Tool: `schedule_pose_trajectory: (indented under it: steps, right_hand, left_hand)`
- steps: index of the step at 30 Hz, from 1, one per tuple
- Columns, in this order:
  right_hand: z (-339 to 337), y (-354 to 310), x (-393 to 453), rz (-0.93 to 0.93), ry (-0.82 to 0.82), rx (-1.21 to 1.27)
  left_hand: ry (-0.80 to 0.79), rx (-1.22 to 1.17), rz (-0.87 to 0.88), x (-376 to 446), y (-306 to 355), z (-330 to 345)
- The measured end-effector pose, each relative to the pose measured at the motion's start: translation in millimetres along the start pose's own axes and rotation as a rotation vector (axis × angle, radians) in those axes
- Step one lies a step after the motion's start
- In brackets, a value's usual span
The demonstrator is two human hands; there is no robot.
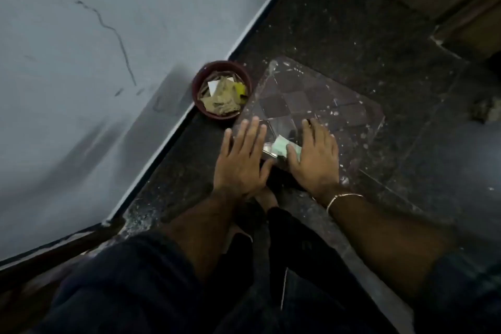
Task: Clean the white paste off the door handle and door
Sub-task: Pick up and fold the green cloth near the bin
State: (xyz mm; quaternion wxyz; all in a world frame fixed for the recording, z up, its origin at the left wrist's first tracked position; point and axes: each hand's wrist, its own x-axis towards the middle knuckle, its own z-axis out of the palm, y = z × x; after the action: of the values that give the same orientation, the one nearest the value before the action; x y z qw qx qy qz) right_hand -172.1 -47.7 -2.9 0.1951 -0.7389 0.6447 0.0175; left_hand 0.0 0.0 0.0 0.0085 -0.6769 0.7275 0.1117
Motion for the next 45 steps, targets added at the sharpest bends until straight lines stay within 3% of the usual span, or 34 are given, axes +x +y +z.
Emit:
schedule_pose_trajectory:
  steps: [5,10,25,33,38,45]
  right_hand:
    - [27.8,27.0,6.1,0.072,-0.102,-0.048]
    - [50.3,39.5,13.6,0.138,-0.187,0.058]
    - [71.4,50.7,32.0,0.322,-0.133,0.336]
    - [64.2,46.2,38.7,0.58,-0.15,0.74]
    - [59.0,33.4,37.7,0.674,-0.167,1.134]
    - [45.8,17.8,39.7,0.734,-0.251,1.631]
  left_hand:
    - [-0.206,0.008,0.137,9.8,13.6,45.8]
    - [-0.355,0.025,0.197,27.7,15.0,70.2]
    - [-0.556,0.04,0.228,52.0,16.1,76.8]
    - [-0.582,-0.06,0.186,57.9,16.4,67.5]
    - [-0.548,-0.141,0.169,57.8,17.4,63.0]
    - [-0.422,-0.553,-0.032,55.5,10.5,54.8]
